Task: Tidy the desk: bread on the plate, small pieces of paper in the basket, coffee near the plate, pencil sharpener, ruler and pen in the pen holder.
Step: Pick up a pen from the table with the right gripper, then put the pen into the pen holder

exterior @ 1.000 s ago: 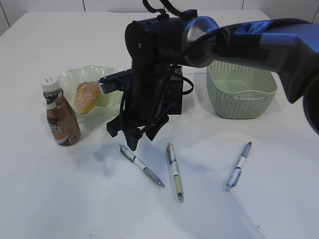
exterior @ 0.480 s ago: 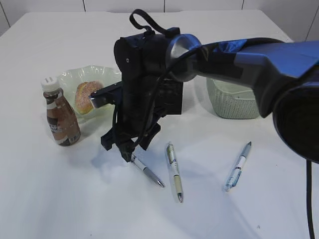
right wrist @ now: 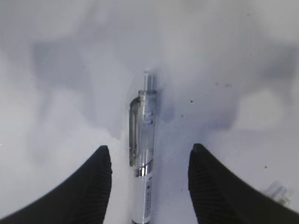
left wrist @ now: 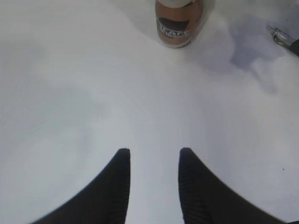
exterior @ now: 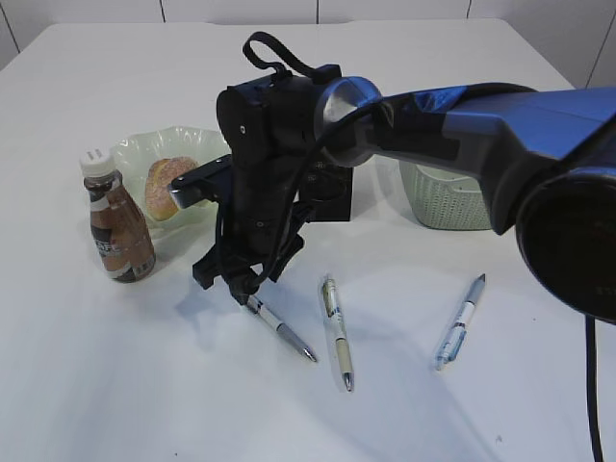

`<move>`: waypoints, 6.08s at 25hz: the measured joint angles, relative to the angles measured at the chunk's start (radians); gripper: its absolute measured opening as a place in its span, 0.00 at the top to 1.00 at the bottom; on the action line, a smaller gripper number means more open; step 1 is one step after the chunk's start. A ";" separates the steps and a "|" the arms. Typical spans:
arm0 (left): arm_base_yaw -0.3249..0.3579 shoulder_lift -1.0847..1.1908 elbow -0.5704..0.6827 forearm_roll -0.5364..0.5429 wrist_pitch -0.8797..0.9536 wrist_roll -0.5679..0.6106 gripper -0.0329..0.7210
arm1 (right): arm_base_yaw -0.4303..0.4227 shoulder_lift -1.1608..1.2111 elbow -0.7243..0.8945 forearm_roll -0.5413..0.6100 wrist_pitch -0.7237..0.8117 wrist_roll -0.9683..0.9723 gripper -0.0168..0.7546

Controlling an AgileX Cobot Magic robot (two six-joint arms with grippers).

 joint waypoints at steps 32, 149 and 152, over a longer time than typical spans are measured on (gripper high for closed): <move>0.000 0.000 0.000 -0.004 -0.002 0.000 0.64 | 0.002 0.051 -0.008 0.000 -0.046 0.000 0.83; 0.000 0.000 0.002 -0.022 -0.139 -0.002 0.64 | -0.361 -0.360 -0.082 0.317 -0.418 -0.326 0.88; 0.000 0.000 0.002 -0.028 -0.139 -0.002 0.64 | -0.361 -0.360 0.017 0.348 -0.545 -0.363 0.88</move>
